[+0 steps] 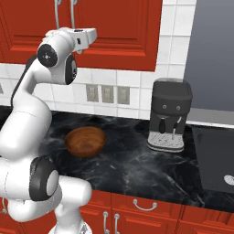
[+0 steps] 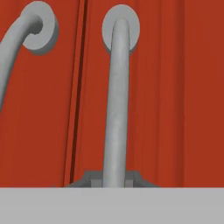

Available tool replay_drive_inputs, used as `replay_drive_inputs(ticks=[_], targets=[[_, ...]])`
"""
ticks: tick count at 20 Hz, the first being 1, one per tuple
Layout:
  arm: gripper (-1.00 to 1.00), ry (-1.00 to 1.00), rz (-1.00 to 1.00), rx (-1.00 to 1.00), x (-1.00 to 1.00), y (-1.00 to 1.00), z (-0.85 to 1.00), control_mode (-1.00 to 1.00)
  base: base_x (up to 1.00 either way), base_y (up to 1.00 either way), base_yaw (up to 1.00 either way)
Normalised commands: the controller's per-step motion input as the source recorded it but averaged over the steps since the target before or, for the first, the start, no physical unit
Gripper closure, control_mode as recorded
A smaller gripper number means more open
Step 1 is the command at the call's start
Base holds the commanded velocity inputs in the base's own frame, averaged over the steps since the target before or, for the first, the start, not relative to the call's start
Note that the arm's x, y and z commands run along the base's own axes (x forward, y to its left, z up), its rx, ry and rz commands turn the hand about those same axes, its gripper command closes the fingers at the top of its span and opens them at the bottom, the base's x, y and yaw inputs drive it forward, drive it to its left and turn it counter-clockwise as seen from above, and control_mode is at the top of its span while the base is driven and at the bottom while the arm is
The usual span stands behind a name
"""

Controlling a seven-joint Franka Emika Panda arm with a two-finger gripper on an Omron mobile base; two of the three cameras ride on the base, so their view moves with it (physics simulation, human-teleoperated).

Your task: Open the cabinet. Pick the banana and tangerine from the cabinet and place them into the bowl. Then close the cabinet.

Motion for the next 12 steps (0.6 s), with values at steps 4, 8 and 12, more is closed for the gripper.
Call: replay_drive_inputs(ticks=[4,8,12], targets=[[1.0,0.0,0.0,0.0,0.0,0.0,0.0,-1.0,0.0,0.0,0.0],[1.0,0.0,0.0,0.0,-0.21,-0.2,0.12,-1.0,0.0,0.0,0.0],[1.0,0.0,0.0,0.03,-0.5,-0.45,0.36,-1.0,0.0,0.0,0.0]])
